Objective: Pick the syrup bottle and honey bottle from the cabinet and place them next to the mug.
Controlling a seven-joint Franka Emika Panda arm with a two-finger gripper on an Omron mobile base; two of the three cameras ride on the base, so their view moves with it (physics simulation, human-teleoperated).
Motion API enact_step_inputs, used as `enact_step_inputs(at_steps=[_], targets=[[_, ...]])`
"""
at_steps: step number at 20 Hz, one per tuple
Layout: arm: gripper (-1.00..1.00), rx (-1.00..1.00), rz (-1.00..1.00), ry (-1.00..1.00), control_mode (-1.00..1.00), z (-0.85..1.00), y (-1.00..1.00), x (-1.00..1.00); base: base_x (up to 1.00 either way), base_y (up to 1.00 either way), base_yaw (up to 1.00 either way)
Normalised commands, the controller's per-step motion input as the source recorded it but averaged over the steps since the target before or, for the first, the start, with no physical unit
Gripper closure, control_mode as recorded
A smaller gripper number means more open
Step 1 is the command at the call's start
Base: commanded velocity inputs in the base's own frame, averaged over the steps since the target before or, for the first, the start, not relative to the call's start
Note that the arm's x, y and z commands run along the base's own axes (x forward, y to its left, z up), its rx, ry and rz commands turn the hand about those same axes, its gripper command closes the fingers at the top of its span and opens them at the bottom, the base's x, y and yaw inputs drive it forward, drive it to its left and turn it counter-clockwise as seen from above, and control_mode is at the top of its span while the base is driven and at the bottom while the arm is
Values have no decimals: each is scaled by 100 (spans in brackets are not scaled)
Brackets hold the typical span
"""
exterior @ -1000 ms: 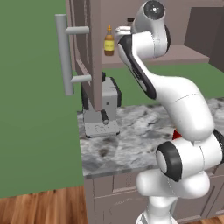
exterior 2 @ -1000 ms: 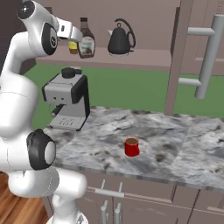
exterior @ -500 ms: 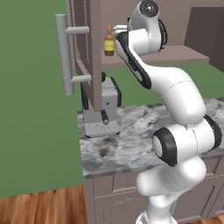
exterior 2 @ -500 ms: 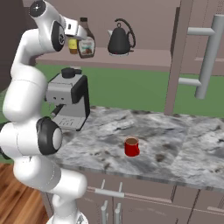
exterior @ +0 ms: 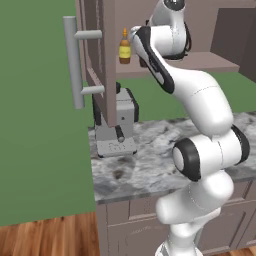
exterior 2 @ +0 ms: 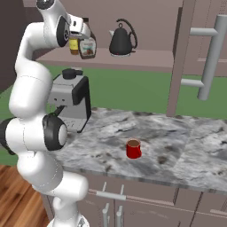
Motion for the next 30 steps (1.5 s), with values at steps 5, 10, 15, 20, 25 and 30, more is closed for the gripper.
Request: enact_step_inputs(at_steps=[5,10,15,20,25,30], targets=[[-100,0,-3,0,-100,-2,0,16,0,0,0],[-100,0,-8,0,-100,-14,0,13,0,0,0],[-100,0,-6,0,-100,-3,0,21,0,0,0],[-100,0,-2,0,-100,0,0,32,0,0,0],[-100,0,0,0,-100,0,0,29,0,0,0],[-100,0,0,0,-100,0,0,4,0,0,0]])
